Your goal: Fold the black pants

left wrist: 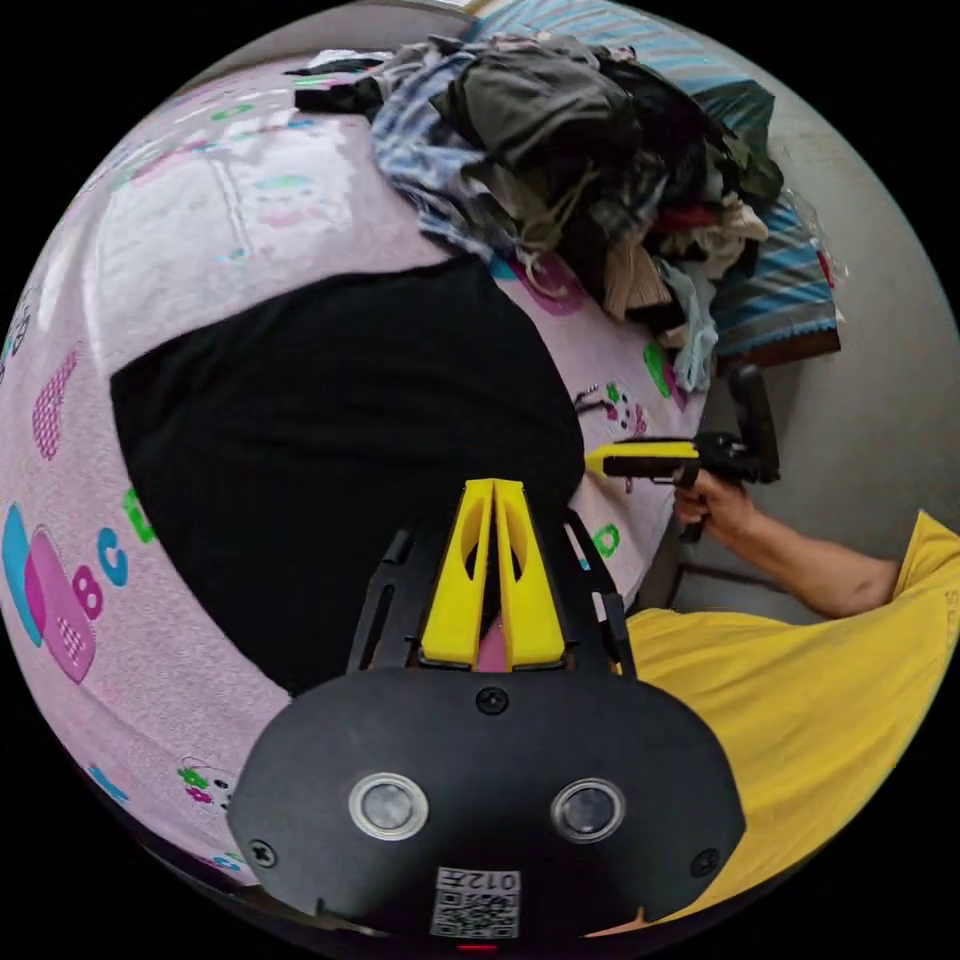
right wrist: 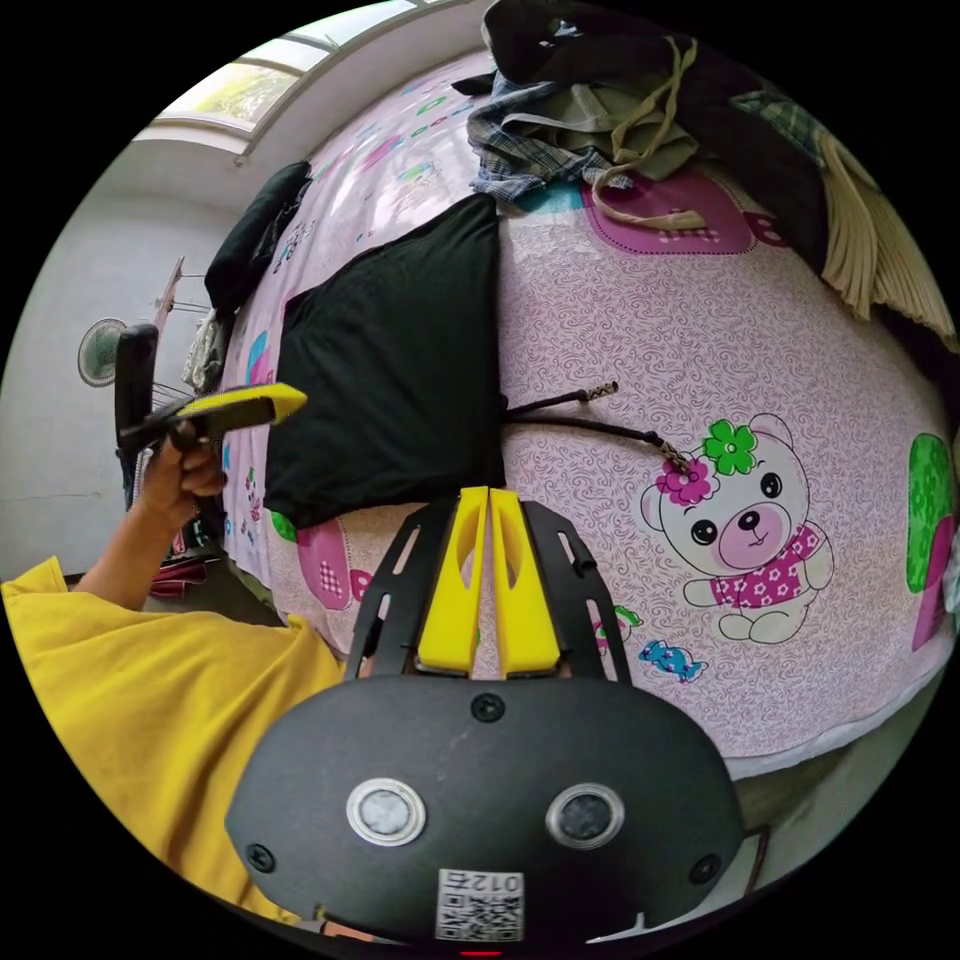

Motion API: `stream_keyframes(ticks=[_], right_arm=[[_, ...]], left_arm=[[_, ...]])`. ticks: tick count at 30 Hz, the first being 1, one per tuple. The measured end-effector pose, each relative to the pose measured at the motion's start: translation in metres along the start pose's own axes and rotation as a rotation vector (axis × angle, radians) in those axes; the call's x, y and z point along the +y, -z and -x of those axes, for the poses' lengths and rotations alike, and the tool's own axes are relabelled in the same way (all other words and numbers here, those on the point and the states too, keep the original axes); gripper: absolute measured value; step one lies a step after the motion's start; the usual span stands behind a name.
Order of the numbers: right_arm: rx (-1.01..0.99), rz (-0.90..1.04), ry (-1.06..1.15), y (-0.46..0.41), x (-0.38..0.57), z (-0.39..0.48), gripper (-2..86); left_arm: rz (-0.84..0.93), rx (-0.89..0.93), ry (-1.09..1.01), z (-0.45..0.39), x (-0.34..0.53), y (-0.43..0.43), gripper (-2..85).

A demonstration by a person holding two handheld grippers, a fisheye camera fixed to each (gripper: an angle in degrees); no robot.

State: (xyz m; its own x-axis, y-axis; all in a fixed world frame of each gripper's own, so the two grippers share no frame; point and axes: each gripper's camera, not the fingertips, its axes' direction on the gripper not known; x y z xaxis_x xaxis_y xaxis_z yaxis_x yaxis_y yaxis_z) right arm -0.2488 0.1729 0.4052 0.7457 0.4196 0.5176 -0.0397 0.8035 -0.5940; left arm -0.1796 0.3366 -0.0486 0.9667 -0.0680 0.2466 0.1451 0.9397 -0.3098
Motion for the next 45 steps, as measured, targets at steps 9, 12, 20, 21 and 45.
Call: stream_keyframes(ticks=[9,12,20,21,45], right_arm=[[-0.043,-0.145,-0.030,0.064,-0.048,-0.013,2.7],[-0.095,-0.133,-0.020,0.058,-0.102,-0.009,4.3],[-0.029,-0.030,-0.070,0.021,-0.173,-0.008,4.1],[0.072,-0.044,-0.093,0.022,-0.172,-0.009,3.1],[-0.039,-0.162,0.018,0.057,-0.045,-0.030,2.7]], left_arm=[[0.039,0.011,0.033,-0.008,0.040,-0.040,0.4],[0.050,-0.023,0.011,-0.014,0.044,-0.041,0.4],[0.067,-0.025,0.011,-0.011,0.067,-0.043,0.5],[0.066,-0.022,0.012,-0.010,0.069,-0.042,0.5],[-0.206,0.134,0.633,0.158,0.289,0.050,9.0]])
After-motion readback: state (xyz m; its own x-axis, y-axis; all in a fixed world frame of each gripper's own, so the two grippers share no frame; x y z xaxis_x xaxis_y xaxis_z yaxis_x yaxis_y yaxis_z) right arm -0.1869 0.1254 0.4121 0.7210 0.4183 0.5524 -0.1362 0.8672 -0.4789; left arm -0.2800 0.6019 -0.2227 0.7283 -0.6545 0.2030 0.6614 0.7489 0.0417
